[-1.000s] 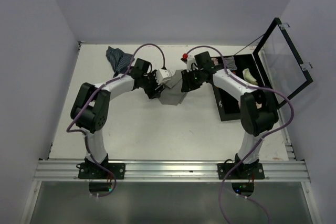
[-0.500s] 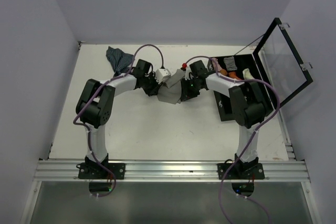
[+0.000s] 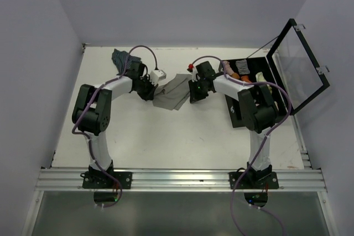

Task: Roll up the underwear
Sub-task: Flatten the underwear

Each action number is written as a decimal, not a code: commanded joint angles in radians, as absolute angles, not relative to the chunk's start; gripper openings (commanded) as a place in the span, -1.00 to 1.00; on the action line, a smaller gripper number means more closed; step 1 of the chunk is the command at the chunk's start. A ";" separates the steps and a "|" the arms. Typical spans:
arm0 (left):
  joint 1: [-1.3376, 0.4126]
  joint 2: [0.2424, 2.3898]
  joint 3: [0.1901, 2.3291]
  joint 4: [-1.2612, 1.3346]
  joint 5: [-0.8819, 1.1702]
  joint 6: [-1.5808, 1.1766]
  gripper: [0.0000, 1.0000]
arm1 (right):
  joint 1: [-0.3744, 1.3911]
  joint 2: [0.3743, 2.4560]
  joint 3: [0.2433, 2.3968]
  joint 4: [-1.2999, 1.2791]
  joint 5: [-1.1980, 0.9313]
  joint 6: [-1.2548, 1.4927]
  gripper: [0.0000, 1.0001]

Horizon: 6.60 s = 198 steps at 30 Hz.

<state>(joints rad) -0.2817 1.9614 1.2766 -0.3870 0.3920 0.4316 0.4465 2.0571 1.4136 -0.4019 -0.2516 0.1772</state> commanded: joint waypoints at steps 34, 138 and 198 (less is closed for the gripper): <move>-0.163 1.824 1.210 -0.433 0.551 0.586 0.05 | 0.713 2.121 1.350 -0.123 -0.233 -0.337 -0.76; -0.324 1.948 1.229 -0.449 0.400 0.416 -0.55 | 0.321 2.028 1.689 -0.534 -0.314 -0.046 -1.00; -0.273 2.025 1.423 -0.406 0.845 0.178 -1.00 | 0.215 1.858 1.390 -0.661 -0.583 -0.149 -1.00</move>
<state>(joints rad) -0.3580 2.1181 1.4109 -0.4133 0.8047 0.2363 0.2165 1.8633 1.3128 -0.6907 -0.5064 -0.1684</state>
